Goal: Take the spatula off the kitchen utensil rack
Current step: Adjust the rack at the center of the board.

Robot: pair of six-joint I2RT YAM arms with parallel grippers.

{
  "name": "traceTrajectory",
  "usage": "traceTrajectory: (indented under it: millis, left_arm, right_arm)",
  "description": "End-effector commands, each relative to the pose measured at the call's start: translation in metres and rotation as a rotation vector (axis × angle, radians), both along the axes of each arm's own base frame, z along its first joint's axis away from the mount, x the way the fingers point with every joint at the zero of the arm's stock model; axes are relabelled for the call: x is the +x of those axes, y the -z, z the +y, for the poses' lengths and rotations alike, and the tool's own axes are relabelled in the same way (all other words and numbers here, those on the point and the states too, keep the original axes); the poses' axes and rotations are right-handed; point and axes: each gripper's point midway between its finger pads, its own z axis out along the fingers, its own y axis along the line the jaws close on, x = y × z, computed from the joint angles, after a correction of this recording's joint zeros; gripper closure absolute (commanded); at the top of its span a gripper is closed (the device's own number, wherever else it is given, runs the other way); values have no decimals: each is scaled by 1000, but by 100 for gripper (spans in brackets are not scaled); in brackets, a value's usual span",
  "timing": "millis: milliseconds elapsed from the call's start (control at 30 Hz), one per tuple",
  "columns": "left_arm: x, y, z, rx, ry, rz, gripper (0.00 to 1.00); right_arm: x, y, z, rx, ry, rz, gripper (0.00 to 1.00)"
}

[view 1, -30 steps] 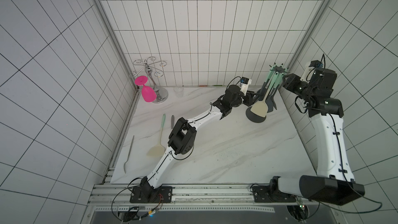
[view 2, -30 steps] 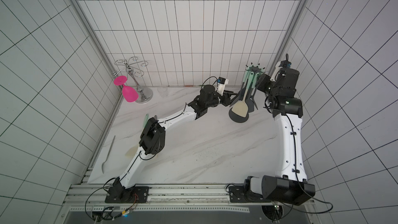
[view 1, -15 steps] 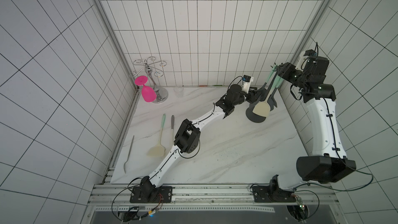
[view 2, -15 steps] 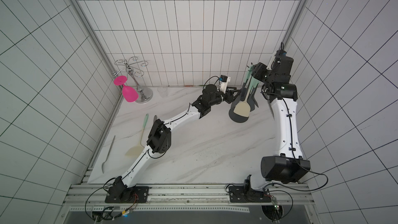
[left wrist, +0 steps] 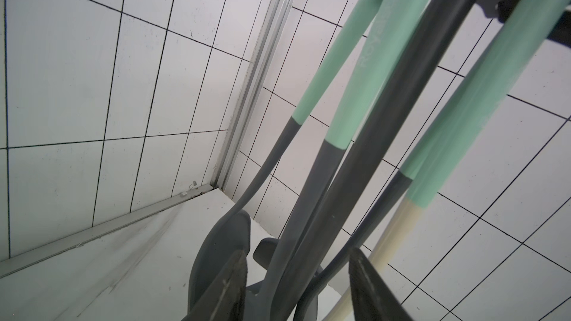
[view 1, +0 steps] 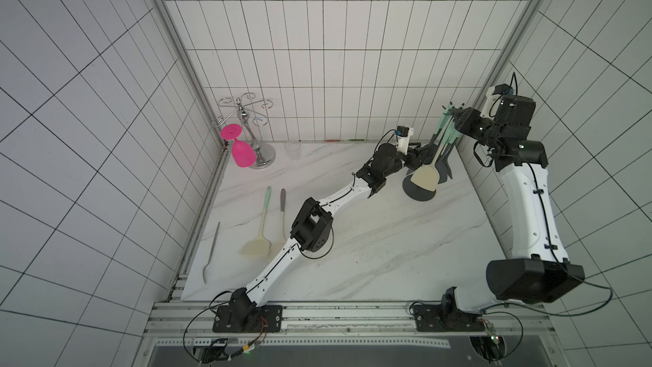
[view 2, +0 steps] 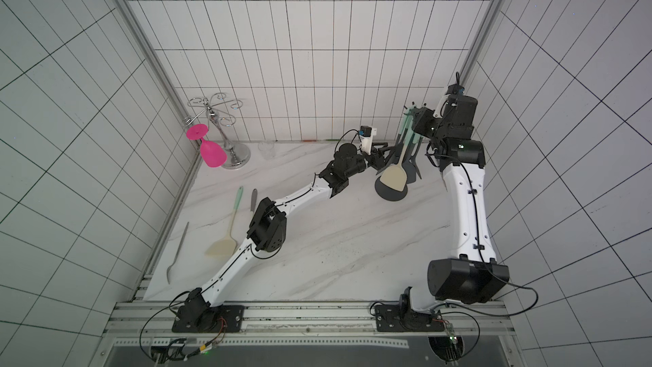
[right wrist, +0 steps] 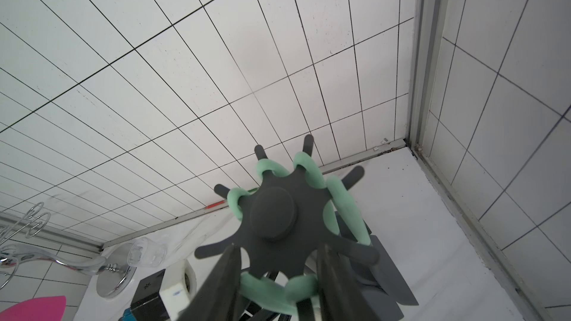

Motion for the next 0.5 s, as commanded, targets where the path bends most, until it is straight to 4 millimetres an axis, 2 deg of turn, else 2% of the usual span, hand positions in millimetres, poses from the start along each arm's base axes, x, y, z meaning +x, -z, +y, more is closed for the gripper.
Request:
traceTrajectory:
  millis: [0, 100, 267, 467]
  left_arm:
    - [-5, 15, -12, -8, -9, -23, 49]
    - [-5, 18, -15, -6, -29, -47, 48]
    - [-13, 19, -17, -1, -15, -55, 48]
    - [-25, 12, -3, 23, -35, -72, 49]
  right_arm:
    - [-8, 7, 5, -25, -22, 16, 65]
    - [-11, 19, 10, -12, -43, 48, 71]
    - [-12, 39, 13, 11, -60, 88, 73]
    - [-17, 31, 16, 13, -67, 75, 70]
